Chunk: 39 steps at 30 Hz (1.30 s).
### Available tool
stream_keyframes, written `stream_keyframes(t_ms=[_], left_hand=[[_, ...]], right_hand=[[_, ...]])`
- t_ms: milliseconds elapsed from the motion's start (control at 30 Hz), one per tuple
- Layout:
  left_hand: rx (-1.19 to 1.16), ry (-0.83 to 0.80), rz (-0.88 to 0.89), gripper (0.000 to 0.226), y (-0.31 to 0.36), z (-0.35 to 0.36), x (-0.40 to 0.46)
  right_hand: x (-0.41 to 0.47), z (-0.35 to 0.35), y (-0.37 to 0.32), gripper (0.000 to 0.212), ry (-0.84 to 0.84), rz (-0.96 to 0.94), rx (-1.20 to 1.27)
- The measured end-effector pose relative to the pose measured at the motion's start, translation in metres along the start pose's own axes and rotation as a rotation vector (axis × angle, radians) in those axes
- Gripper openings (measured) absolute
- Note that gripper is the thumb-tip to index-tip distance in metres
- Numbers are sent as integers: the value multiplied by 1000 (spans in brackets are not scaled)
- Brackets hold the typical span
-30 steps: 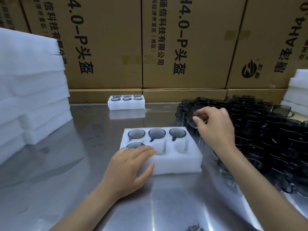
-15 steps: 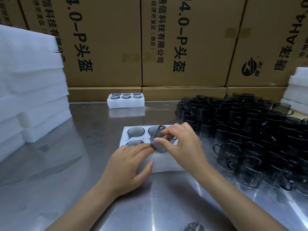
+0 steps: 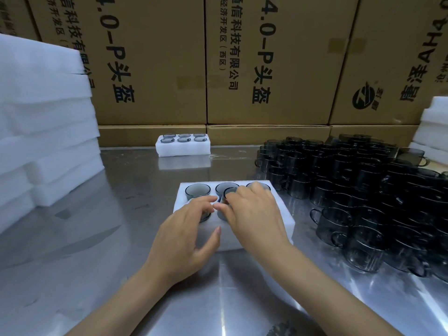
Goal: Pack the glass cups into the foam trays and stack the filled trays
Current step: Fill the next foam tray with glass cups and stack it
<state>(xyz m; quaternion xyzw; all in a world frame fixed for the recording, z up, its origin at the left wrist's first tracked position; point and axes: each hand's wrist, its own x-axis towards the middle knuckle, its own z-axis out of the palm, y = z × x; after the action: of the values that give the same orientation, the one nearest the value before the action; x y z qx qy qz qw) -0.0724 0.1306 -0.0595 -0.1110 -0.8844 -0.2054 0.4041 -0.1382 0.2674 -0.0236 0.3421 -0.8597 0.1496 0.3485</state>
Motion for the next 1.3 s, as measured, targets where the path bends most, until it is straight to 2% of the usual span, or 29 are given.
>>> stream_keyframes(t_ms=[167, 300, 400, 433, 567, 900, 1033, 1133, 1233, 1300], left_hand=[[5, 17, -2, 42, 1, 0, 0], [-11, 8, -12, 46, -2, 0, -1], [56, -38, 68, 63, -2, -1, 0], [108, -72, 112, 68, 0, -1, 1], [257, -196, 184, 71, 7, 1, 2], [257, -237, 130, 54, 10, 0, 0], [260, -240, 123, 52, 11, 0, 1], [287, -235, 158, 51, 9, 0, -1], [283, -211, 174, 49, 6, 0, -1], [244, -169, 155, 45, 2, -2, 1]], right_hand=[[-1, -4, -6, 38, -42, 15, -124], [-4, -12, 8, 40, -72, 75, 131], [-6, -25, 25, 47, 66, 129, 305], [-8, -27, 29, 51, 25, 119, 324], [-16, -17, 36, 59, -316, 25, 322], [-23, -4, 32, 53, -510, 17, 188], [-23, -4, 32, 52, -491, 27, 181], [-22, -2, 32, 46, -404, 61, 248], [-11, 1, 41, 39, -237, 251, 450], [3, 5, 60, 37, -154, 361, 453]])
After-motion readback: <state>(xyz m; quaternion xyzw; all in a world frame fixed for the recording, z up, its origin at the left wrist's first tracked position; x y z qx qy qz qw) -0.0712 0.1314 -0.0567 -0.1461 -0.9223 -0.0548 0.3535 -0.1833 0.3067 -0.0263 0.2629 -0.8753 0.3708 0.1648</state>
